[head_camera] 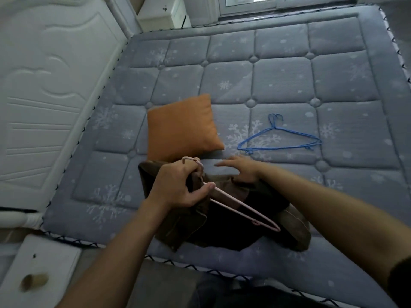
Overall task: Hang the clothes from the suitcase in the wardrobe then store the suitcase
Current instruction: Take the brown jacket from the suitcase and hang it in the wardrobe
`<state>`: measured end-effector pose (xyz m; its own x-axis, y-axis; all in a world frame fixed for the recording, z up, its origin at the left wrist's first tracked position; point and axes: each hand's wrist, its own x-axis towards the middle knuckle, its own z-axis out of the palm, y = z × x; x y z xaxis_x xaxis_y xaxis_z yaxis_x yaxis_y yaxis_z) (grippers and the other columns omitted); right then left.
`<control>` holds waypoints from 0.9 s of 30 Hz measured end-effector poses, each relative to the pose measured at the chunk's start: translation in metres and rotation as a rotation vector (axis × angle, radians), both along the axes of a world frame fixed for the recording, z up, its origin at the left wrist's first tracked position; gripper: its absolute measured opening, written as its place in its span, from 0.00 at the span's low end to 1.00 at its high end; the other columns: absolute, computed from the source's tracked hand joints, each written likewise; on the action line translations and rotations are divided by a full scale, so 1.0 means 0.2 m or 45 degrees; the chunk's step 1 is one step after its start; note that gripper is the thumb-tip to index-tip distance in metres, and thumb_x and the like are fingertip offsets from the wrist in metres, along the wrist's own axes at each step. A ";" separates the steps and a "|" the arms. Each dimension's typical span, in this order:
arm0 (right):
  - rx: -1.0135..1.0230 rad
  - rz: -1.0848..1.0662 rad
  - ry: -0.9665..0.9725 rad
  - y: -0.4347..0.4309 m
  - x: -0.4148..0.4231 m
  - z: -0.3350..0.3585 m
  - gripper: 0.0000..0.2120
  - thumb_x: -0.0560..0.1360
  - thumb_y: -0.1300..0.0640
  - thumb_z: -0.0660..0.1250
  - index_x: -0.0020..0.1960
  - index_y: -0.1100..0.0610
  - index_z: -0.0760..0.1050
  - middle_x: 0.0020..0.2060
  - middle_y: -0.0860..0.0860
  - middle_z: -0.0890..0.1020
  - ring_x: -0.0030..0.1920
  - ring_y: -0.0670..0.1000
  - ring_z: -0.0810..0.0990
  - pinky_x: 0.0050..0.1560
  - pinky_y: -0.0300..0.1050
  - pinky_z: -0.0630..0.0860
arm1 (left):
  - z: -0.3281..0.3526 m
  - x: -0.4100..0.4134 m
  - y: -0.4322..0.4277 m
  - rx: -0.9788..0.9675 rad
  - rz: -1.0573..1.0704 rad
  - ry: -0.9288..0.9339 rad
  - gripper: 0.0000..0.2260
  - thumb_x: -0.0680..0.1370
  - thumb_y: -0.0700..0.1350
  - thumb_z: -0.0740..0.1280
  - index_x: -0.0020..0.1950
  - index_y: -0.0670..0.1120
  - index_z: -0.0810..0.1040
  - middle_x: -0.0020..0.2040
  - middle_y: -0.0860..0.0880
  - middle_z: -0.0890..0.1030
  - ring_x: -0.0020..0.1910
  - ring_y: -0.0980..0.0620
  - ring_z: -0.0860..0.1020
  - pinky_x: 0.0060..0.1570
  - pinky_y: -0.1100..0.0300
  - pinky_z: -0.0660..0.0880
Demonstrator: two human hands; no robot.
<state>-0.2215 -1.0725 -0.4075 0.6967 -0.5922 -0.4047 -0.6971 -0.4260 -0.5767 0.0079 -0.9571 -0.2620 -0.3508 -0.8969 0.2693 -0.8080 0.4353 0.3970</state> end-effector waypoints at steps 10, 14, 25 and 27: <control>0.079 0.096 -0.083 0.13 0.05 -0.08 0.11 0.75 0.61 0.65 0.56 0.55 0.70 0.50 0.54 0.78 0.49 0.54 0.77 0.51 0.50 0.73 | 0.09 0.08 0.16 -0.020 0.015 -0.002 0.18 0.72 0.61 0.71 0.42 0.56 0.62 0.31 0.64 0.62 0.32 0.61 0.63 0.36 0.74 0.58; -0.109 -0.101 -0.045 0.09 -0.02 -0.07 0.07 0.71 0.57 0.63 0.46 0.46 0.71 0.46 0.55 0.79 0.48 0.60 0.80 0.48 0.53 0.76 | 0.11 0.11 0.18 -0.082 0.194 -0.028 0.20 0.70 0.64 0.71 0.40 0.56 0.63 0.30 0.60 0.62 0.30 0.57 0.68 0.33 0.65 0.61; -0.324 -0.545 -0.045 -0.10 -0.09 0.66 0.15 0.70 0.47 0.71 0.32 0.57 0.76 0.26 0.50 0.77 0.32 0.54 0.78 0.34 0.44 0.70 | 0.24 0.26 0.13 -0.199 0.871 -0.100 0.27 0.66 0.73 0.64 0.35 0.48 0.72 0.29 0.48 0.76 0.36 0.38 0.82 0.33 0.57 0.67; -0.389 -0.597 -0.060 -0.08 -0.04 0.81 0.15 0.71 0.47 0.70 0.34 0.58 0.78 0.28 0.53 0.78 0.34 0.56 0.77 0.36 0.45 0.71 | 0.29 0.28 0.13 -0.204 0.902 -0.070 0.27 0.66 0.73 0.64 0.35 0.48 0.72 0.30 0.49 0.75 0.37 0.38 0.83 0.34 0.57 0.65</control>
